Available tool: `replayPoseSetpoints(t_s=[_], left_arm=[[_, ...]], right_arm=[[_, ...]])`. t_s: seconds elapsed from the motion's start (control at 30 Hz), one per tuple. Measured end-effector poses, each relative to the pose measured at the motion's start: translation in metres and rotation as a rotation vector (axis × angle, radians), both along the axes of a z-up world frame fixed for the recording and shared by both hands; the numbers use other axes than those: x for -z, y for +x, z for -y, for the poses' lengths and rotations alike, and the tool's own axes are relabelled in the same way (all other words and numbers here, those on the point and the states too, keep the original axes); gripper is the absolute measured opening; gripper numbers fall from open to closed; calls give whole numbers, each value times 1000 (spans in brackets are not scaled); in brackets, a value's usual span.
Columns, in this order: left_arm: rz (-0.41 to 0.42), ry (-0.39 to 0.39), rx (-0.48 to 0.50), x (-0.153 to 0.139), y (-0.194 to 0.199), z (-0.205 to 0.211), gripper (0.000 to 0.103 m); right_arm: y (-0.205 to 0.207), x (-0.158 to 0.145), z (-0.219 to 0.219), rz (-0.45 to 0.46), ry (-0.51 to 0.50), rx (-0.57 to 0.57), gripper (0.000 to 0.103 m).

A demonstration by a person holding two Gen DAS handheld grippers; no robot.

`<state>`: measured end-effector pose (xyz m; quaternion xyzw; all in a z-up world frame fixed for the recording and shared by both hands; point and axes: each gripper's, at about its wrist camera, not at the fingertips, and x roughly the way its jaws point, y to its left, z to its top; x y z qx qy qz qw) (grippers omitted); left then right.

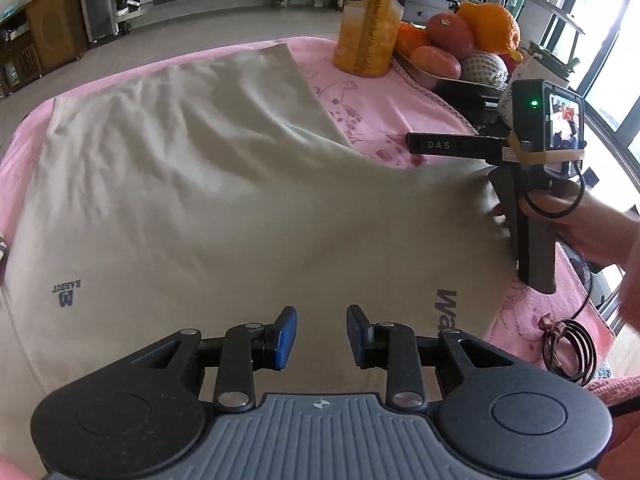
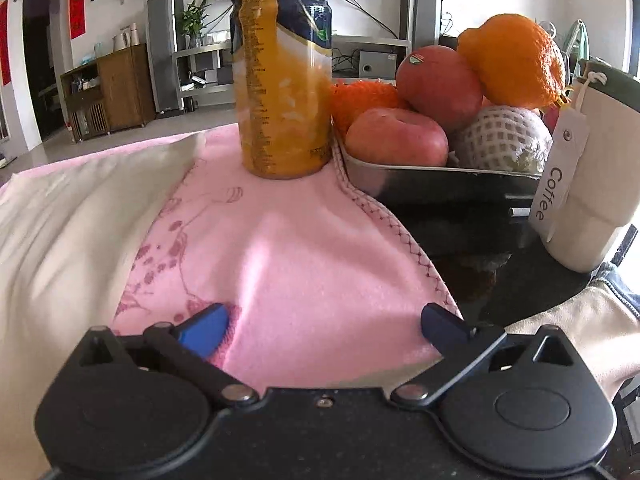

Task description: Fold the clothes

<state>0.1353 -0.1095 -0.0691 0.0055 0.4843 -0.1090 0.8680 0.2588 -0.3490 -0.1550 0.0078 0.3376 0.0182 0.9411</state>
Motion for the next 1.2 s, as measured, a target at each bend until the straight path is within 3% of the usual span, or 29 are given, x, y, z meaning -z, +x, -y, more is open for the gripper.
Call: replayPoseSetpoints(t_s=[0.63, 1.2], left_arm=[[8, -11, -104, 13, 67, -15, 29], [25, -11, -93, 15, 68, -9, 29]], right_arm=[[3, 2, 2, 0, 3, 0, 103], [3, 2, 2, 0, 3, -1, 103]])
